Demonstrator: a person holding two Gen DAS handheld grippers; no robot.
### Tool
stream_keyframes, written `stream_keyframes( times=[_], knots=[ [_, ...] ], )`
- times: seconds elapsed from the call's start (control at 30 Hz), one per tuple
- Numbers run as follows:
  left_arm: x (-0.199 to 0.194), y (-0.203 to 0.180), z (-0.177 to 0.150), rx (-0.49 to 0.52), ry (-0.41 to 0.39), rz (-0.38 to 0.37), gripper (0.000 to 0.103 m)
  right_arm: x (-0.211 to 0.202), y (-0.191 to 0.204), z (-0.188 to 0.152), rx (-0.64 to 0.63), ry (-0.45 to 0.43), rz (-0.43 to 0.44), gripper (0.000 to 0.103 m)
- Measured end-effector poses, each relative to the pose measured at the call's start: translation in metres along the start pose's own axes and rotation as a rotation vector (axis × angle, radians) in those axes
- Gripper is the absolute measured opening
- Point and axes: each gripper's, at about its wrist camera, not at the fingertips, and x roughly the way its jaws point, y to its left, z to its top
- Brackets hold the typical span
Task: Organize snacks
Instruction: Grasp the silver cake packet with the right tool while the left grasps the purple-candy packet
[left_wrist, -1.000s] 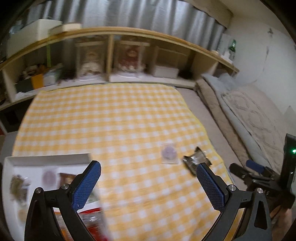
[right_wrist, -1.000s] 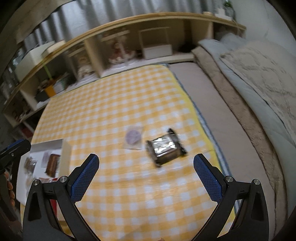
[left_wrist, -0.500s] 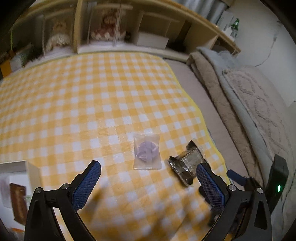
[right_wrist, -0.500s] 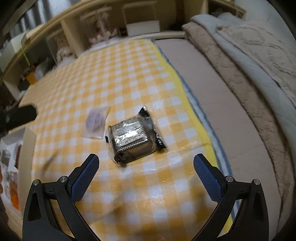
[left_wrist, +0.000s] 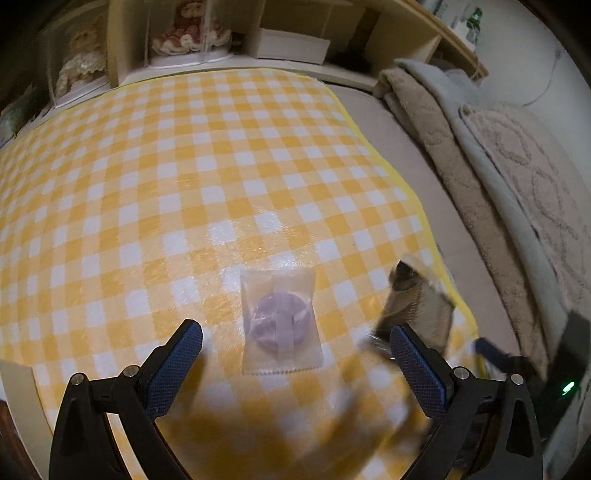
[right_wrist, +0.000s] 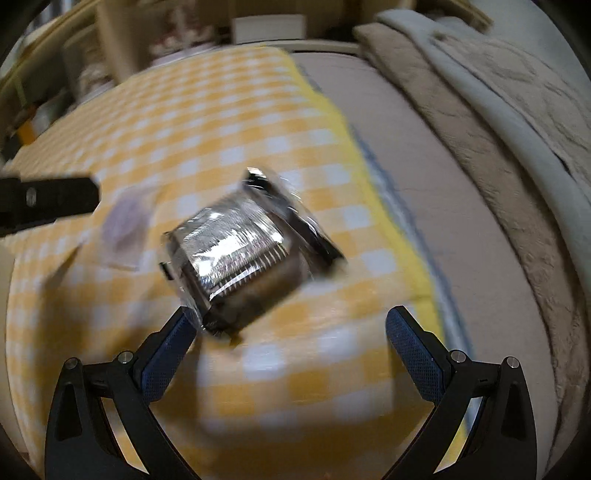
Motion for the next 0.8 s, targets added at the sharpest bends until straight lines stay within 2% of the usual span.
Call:
stream_keyframes(
  times=[0.17, 0.3, 0.43, 0.5, 0.57, 0.67, 0.8],
  knots=[
    [0.026, -0.008, 0.005, 0.016, -0.005, 0.047, 0.096, -0.011, -0.046, 0.002, 0.137, 0.007, 0.015, 0.103],
    [0.035, -0.012, -0.006, 0.019, 0.006, 0.086, 0.087, -0.039, -0.066, 0.014, 0.273, -0.059, 0.144, 0.103],
    [0.05, -0.012, -0.008, 0.01, 0.022, 0.099, 0.082, -0.042, -0.053, 0.032, 0.335, -0.061, 0.251, 0.103],
    [0.051, -0.014, -0.01, 0.021, 0.011, 0.115, 0.078, -0.034, -0.04, 0.036, 0.322, -0.037, 0.249, 0.103],
    [0.052, -0.017, -0.011, 0.035, 0.001, 0.131, 0.065, -0.02, -0.03, 0.036, 0.339, 0.003, 0.217, 0.101],
    [0.05, -0.017, -0.013, 0.044, -0.007, 0.143, 0.051, -0.004, -0.026, 0.034, 0.364, 0.039, 0.184, 0.096],
    [0.042, -0.013, -0.021, 0.045, -0.01, 0.102, 0.046, 0.012, -0.028, 0.035, 0.402, 0.06, 0.151, 0.087]
  ],
)
